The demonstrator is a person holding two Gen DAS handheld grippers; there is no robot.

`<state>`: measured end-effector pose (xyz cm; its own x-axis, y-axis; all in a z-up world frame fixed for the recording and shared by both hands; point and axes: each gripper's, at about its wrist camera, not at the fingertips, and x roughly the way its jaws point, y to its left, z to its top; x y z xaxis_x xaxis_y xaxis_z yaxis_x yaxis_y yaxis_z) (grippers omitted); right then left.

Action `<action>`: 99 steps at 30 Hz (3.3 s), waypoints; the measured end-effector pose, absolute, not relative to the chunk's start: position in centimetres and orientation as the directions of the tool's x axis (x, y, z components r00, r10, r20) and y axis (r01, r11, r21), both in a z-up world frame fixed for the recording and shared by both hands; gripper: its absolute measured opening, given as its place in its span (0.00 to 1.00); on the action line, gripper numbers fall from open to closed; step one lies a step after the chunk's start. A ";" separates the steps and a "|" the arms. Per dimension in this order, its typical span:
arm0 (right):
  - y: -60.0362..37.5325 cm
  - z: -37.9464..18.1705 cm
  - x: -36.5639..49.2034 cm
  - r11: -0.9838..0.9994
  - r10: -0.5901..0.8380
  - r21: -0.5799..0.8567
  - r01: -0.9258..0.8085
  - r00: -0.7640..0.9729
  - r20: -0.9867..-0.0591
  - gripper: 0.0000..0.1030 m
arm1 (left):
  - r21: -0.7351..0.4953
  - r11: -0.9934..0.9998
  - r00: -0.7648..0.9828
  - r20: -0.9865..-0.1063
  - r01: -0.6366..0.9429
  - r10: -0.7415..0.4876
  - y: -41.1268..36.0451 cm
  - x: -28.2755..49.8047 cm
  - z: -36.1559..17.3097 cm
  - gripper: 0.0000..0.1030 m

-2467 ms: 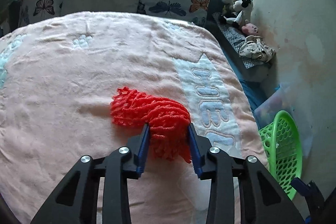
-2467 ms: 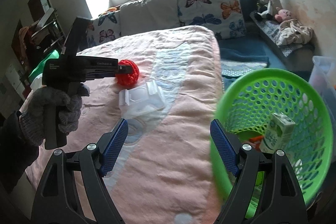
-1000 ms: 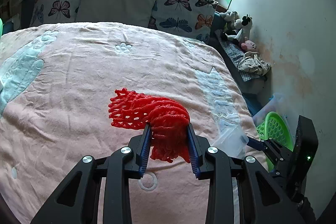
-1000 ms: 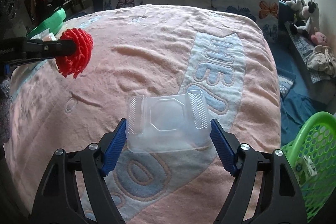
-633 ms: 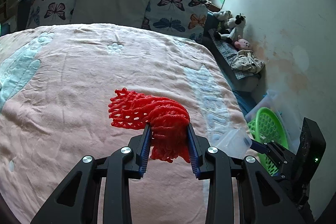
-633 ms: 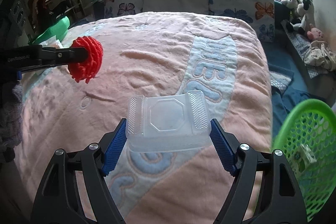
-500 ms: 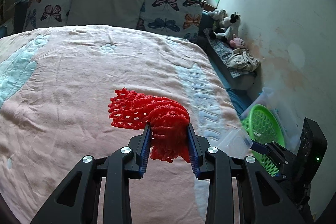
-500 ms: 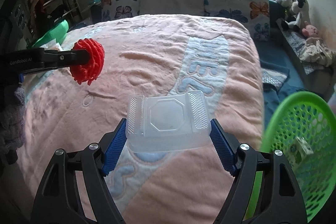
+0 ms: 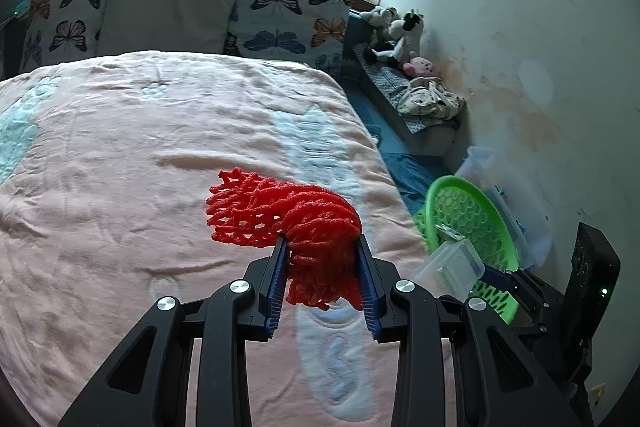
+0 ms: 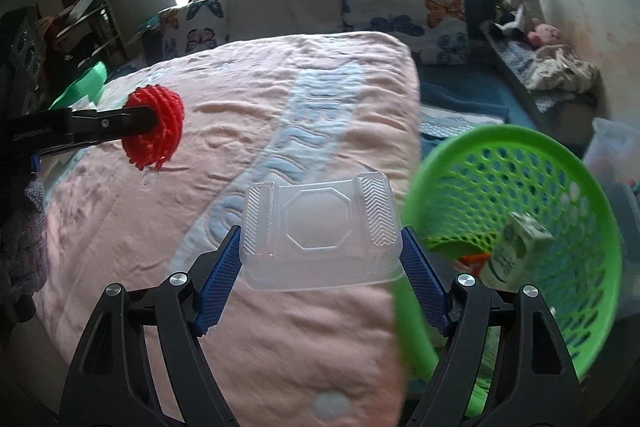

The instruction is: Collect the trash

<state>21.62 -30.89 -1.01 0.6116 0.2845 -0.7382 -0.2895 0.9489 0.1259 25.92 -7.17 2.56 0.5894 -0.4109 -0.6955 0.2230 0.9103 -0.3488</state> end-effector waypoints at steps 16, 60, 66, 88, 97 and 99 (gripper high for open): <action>-40.6 -2.5 21.0 0.988 0.152 0.140 -0.069 0.637 -0.756 0.76 | -0.335 0.889 0.554 -0.696 0.312 -0.457 -12.9 25.5 3.2 0.31; -46.7 -0.8 14.4 0.971 0.141 0.236 0.035 0.713 -0.687 0.80 | -0.323 0.805 0.387 -0.748 0.498 -0.540 -27.0 25.4 -0.2 0.46; -46.7 -1.0 13.8 0.968 0.145 0.248 0.040 0.717 -0.682 0.80 | -0.299 0.810 0.397 -0.752 0.505 -0.526 -26.9 25.0 -0.2 0.59; -41.2 0.6 10.1 0.978 0.147 0.210 -0.003 0.726 -0.672 0.90 | -0.230 0.882 0.574 -0.686 0.412 -0.447 -16.7 19.9 2.5 0.86; -37.9 1.0 8.9 0.982 0.159 0.184 -0.043 0.716 -0.679 0.92 | -0.182 0.921 0.651 -0.661 0.345 -0.374 -12.4 16.8 3.4 0.91; -37.3 1.0 8.5 0.983 0.157 0.178 -0.047 0.718 -0.679 0.92 | -0.184 0.926 0.666 -0.650 0.329 -0.366 -11.3 16.1 3.6 0.91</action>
<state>8.55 -37.27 0.99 0.7176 0.1568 -0.6786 -0.0467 0.9830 0.1777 16.15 -11.33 3.63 0.6659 -0.3657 -0.6502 0.3293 0.9262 -0.1837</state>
